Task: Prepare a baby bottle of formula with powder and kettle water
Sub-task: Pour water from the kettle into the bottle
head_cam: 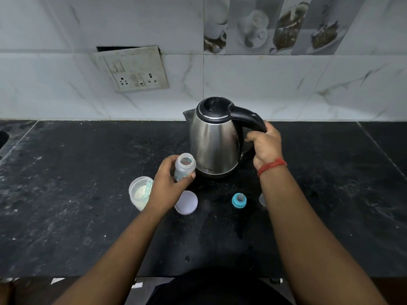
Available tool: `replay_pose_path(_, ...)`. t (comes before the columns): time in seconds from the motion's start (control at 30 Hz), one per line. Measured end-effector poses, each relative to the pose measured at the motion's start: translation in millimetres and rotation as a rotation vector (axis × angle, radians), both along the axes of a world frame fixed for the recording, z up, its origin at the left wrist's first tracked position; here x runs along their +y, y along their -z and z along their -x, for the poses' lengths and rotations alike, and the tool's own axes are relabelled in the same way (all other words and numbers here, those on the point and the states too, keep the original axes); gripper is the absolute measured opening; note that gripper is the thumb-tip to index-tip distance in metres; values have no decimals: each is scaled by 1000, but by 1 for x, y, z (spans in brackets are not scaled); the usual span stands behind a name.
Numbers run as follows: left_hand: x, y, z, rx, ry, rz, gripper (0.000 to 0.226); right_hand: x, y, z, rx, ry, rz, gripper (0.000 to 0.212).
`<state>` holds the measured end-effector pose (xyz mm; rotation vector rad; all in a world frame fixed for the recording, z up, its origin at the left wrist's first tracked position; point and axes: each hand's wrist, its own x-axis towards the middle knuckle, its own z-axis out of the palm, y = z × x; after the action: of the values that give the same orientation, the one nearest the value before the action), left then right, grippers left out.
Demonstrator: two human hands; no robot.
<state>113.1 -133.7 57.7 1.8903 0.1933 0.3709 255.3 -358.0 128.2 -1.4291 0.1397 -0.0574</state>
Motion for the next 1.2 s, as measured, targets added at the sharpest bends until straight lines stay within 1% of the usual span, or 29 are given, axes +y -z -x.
replay_pose_path(0.17,6,-6,-2,-15,-66,-41,45,-19,-23,12,1,41,3,35)
replay_pose_path(0.33,3,-13,-6,-10,-90,-50,46,-40,-40,22,-20,73,52,34)
replay_pose_path(0.57,-2,-18,-10,18,-68,-187,45,-48,-46,48,-66,65,161,32)
replay_pose_path(0.73,-6,-12,-5,51,-66,-234,47,-52,-52,65,-85,57,218,34)
replay_pose_path(1.0,-11,-6,14,48,-85,-247,48,-55,-51,82,-86,23,409,34)
replay_pose_path(1.2,-16,-5,25,45,-91,-288,52,-55,-48,89,-108,5,559,30)
